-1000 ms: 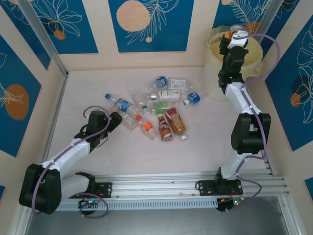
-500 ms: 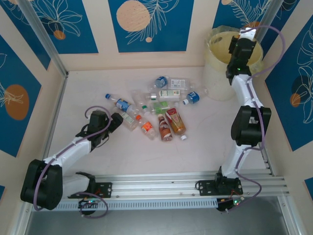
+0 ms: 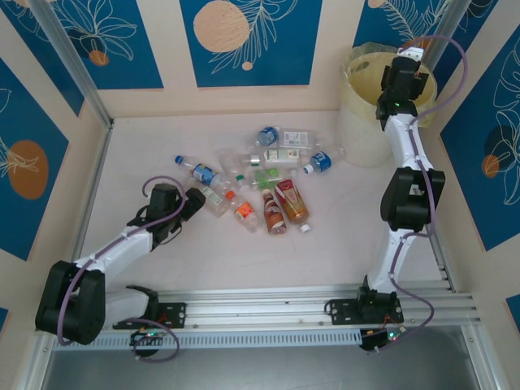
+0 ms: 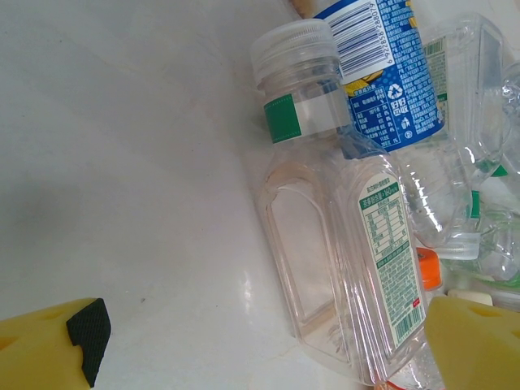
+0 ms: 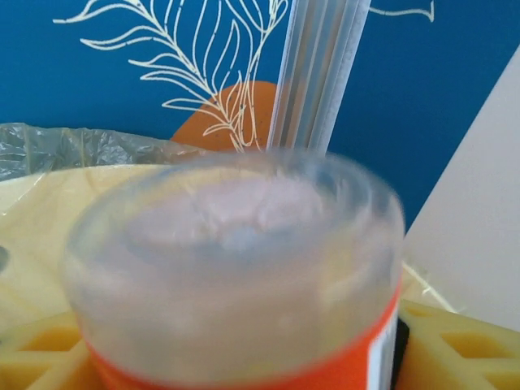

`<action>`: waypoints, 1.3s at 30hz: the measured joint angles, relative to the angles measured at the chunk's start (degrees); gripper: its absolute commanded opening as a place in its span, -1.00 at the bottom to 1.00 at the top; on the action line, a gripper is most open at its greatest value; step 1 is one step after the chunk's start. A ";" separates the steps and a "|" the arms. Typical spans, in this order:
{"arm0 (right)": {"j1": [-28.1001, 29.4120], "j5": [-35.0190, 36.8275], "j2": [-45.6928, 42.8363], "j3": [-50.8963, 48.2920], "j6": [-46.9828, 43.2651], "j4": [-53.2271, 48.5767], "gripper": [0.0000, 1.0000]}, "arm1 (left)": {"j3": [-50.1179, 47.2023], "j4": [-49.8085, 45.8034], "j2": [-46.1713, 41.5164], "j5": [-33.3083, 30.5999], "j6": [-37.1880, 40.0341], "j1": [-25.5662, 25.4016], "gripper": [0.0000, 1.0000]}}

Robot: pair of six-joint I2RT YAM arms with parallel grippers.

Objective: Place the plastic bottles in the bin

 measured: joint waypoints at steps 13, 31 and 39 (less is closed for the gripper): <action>0.68 1.64 -0.04 2.56 1.73 -5.55 0.76 | 0.00 -0.02 0.00 0.00 0.02 0.00 1.00; 4.04 -12.20 -20.22 -14.19 10.14 -3.48 0.99 | 0.70 -3.78 -1.22 -1.14 2.14 0.00 1.00; 5.92 -30.42 -32.11 -30.40 11.08 1.36 0.99 | 4.96 -6.23 -0.74 -0.70 5.81 0.04 1.00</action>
